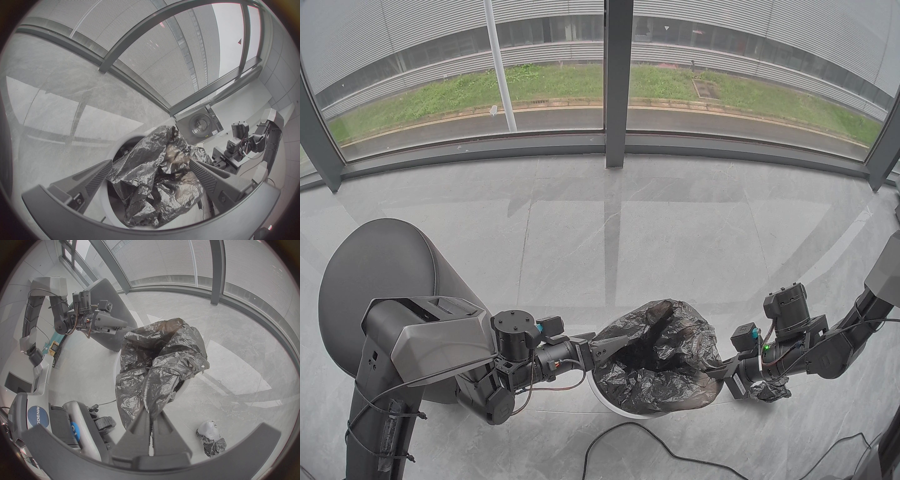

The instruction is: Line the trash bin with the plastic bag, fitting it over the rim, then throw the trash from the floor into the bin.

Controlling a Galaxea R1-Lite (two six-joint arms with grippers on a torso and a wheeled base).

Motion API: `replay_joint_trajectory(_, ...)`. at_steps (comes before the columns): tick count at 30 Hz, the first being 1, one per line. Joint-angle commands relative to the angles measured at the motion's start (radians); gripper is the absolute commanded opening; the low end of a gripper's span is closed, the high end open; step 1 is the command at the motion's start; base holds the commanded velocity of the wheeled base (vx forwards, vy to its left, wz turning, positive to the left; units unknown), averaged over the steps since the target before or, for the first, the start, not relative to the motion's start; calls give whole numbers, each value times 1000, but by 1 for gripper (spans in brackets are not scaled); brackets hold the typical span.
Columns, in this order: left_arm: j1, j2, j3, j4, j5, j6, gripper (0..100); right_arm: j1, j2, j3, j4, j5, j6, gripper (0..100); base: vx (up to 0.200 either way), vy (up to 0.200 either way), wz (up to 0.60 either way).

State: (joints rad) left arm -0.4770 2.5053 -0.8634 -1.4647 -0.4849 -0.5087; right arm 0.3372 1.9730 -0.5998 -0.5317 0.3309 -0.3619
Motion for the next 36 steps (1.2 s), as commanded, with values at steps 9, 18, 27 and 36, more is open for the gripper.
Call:
replay_joint_trajectory(9,-8,-16,50,-2,-15,6,100,-1,0,0,-1,0,0,0,0,0,0)
replay_joint_trajectory(18,-38,-17,93,3,-17,6,100,-1,0,-3,-1,2,0,0,0,0,0)
replay_joint_trajectory(27,-48,-25,84,53,-15,9,100,-17,-13,-5,-30,-1,4,0,0,0,0)
replay_joint_trajectory(36,-49,-91,47,204,-15,35,100,-46,-39,2,-31,2,4,0,0,0,0)
